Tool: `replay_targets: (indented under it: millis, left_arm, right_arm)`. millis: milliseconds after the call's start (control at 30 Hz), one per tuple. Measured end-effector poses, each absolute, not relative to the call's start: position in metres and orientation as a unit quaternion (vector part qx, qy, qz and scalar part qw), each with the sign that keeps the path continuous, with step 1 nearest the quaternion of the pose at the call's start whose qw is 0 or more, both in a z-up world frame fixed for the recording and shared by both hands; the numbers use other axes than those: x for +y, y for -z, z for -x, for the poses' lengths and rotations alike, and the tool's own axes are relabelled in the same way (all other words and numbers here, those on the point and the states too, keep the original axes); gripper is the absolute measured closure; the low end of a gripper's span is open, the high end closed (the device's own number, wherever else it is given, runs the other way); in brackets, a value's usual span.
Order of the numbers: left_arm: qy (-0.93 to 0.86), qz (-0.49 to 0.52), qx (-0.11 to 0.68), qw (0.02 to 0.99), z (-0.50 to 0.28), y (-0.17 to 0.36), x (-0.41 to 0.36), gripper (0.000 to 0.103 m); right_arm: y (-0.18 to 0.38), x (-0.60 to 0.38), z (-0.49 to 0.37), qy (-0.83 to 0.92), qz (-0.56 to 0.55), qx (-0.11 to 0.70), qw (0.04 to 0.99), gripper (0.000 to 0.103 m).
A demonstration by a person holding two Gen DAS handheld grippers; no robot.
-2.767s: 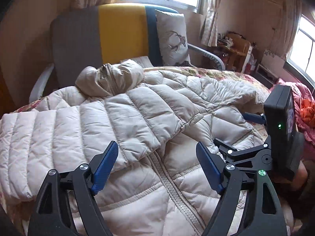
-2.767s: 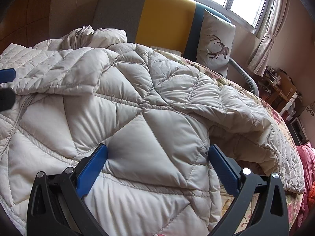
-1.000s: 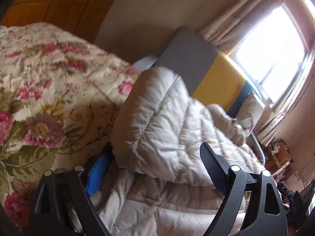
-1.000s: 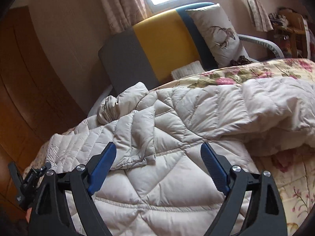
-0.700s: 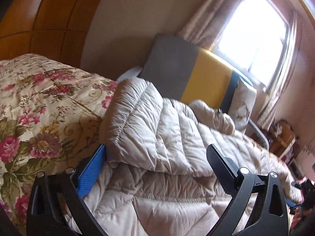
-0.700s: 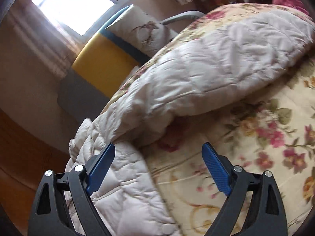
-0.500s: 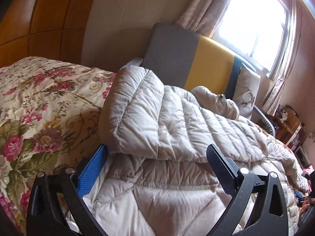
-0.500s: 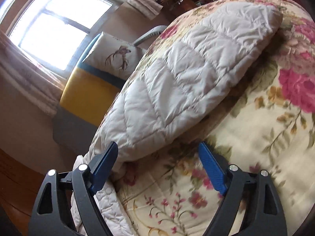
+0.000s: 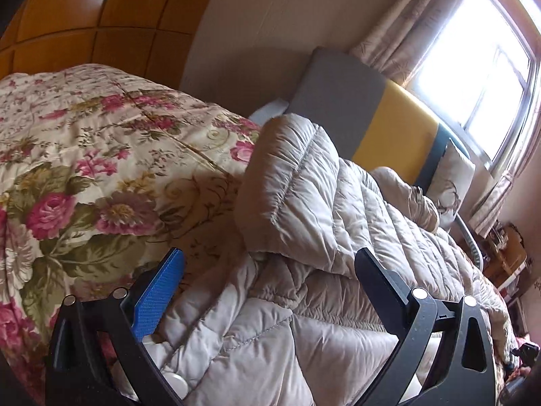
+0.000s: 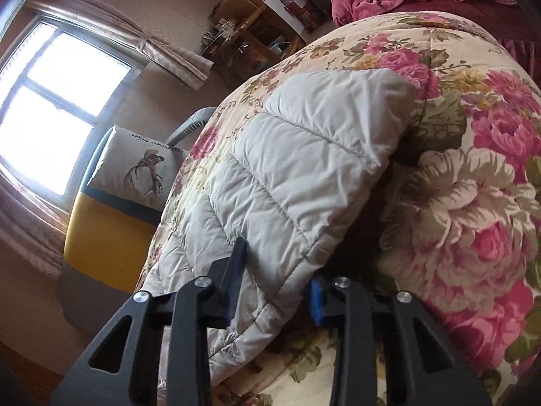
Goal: Fold large clothes
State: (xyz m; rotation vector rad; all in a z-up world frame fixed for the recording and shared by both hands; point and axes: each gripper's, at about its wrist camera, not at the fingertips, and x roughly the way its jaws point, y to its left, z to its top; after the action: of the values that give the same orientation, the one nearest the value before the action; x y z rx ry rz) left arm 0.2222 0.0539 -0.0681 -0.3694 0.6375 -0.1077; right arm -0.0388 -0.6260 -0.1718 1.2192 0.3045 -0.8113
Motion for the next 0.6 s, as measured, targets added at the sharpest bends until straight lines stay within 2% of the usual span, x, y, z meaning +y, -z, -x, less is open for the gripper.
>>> replay_targets:
  millis: [100, 167, 400, 600]
  left_arm:
    - [0.057, 0.175, 0.315, 0.931, -0.223, 0.069, 0.051, 0.004]
    - [0.057, 0.175, 0.318, 0.930, -0.223, 0.070, 0.050, 0.004]
    - [0.058, 0.185, 0.326, 0.925, -0.226, 0.073, 0.053, 0.004]
    - [0.061, 0.195, 0.330, 0.922, -0.227, 0.076, 0.056, 0.004]
  right_arm:
    - [0.164, -0.627, 0.036, 0.376, -0.530, 0.164, 0.742, 0.080]
    - [0.154, -0.625, 0.030, 0.385, -0.506, 0.173, 0.752, 0.089]
    - [0.091, -0.577, -0.020, 0.351, -0.377, 0.182, 0.838, 0.092]
    - [0.045, -0.482, -0.093, 0.244, -0.240, 0.199, 0.918, 0.092]
